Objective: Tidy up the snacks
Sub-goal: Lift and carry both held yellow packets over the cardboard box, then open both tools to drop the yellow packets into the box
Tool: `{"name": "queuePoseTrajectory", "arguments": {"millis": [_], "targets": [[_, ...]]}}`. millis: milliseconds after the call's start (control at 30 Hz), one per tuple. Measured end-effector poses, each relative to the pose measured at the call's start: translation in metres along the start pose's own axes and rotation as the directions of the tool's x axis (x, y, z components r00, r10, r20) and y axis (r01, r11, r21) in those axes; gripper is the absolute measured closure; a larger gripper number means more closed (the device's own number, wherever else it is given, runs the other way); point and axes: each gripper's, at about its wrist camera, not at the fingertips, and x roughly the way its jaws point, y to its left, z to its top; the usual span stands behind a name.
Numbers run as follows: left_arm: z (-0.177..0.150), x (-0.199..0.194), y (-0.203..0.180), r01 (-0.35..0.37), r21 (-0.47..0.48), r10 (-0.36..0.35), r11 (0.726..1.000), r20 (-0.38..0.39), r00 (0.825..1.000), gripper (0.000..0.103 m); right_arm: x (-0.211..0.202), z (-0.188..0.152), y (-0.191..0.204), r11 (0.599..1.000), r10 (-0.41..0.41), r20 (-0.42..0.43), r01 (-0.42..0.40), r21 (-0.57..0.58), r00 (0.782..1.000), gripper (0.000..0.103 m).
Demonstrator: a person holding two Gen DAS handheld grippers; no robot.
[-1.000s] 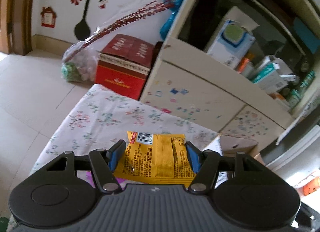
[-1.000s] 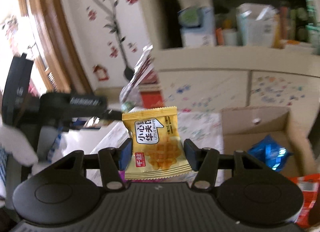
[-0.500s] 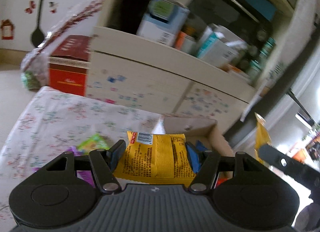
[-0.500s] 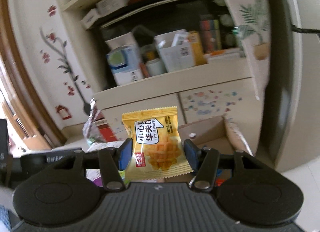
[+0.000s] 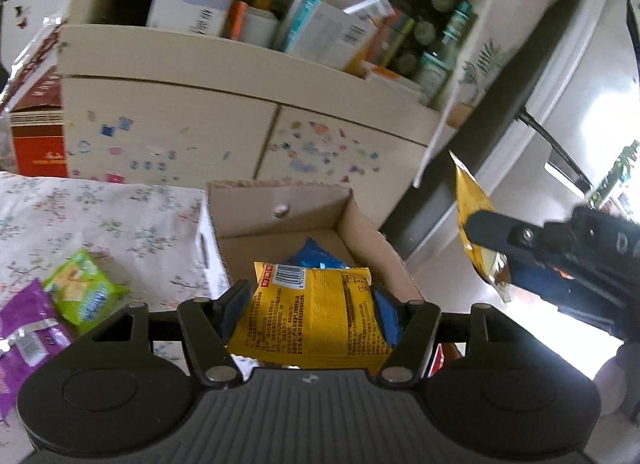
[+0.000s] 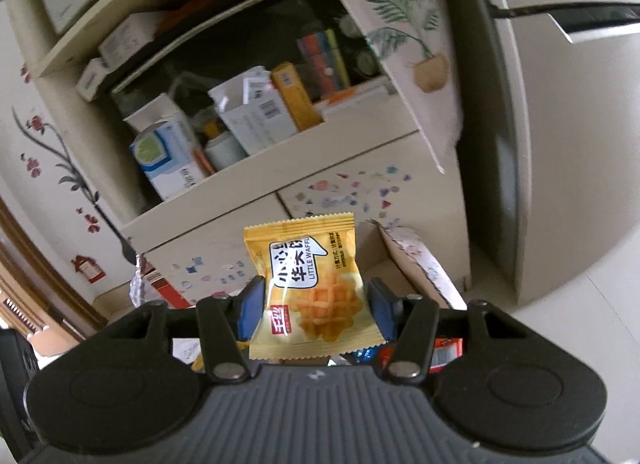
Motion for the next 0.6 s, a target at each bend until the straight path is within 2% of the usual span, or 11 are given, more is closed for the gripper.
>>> {"name": "queuePoseTrajectory", "arguments": {"millis": [100, 133, 167, 300, 600], "targets": [[-0.003, 0.003, -0.008, 0.007, 0.020, -0.007, 1.000, 0.007, 1.000, 0.028, 0.003, 0.001, -0.006, 0.999, -0.018, -0.004, 0.018, 0.037, 1.000, 0.044], [-0.003, 0.003, -0.010, 0.009, 0.020, -0.009, 1.000, 0.011, 1.000, 0.017, 0.004, 0.001, -0.009, 0.998, -0.030, -0.008, 0.030, 0.056, 1.000, 0.044], [-0.003, 0.002, -0.011, 0.012, 0.019, -0.012, 1.000, 0.017, 1.000, 0.012, 0.005, 0.001, -0.012, 0.997, -0.036, -0.012, 0.037, 0.073, 0.999, 0.043], [0.001, -0.007, -0.015, 0.023, 0.030, -0.024, 0.999, 0.031, 0.999, 0.011, 0.006, 0.001, -0.017, 0.993, -0.048, -0.011, 0.049, 0.105, 0.999, 0.033], [0.012, -0.031, 0.005, -0.076, 0.037, 0.076, 0.996, 0.024, 0.997, 0.011, 0.010, -0.003, -0.007, 0.998, -0.015, -0.022, 0.016, 0.060, 1.000, 0.033]]}}
